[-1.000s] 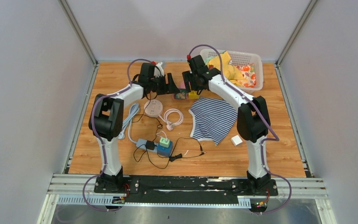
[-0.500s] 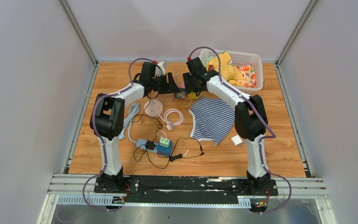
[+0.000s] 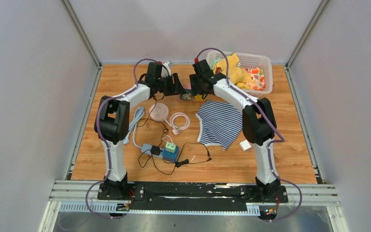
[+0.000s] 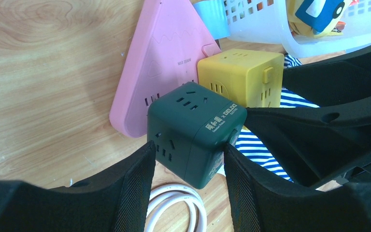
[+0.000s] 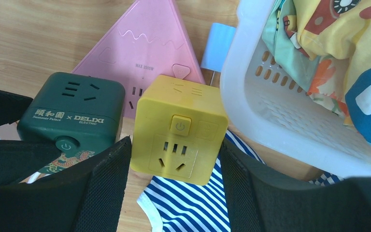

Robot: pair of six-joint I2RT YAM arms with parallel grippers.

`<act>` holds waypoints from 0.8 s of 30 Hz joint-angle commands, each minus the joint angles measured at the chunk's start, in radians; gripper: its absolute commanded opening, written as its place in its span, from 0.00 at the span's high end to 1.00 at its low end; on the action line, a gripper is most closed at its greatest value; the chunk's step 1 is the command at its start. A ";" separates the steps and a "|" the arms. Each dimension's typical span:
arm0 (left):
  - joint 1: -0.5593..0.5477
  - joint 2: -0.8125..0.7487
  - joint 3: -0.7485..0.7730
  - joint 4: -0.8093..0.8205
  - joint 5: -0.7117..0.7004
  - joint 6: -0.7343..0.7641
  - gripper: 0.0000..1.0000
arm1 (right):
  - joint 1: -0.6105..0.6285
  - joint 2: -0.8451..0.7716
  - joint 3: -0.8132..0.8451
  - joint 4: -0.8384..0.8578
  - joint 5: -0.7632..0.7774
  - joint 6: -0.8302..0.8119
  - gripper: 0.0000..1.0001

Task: Insert the plug
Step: Insert the plug into the socket.

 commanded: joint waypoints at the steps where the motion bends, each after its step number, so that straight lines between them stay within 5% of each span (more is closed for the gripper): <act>1: 0.017 0.054 0.021 -0.067 -0.100 0.008 0.45 | -0.008 0.063 -0.005 -0.048 0.028 0.009 0.33; 4: 0.023 0.060 0.023 -0.074 -0.109 -0.004 0.45 | -0.008 0.071 -0.004 -0.055 0.027 0.010 0.32; 17: 0.064 0.094 0.026 -0.080 -0.113 -0.023 0.46 | -0.010 0.094 -0.002 -0.072 -0.073 -0.046 0.85; 24: 0.066 0.114 0.021 -0.086 -0.129 -0.010 0.46 | -0.010 0.113 0.010 -0.084 -0.148 -0.082 0.92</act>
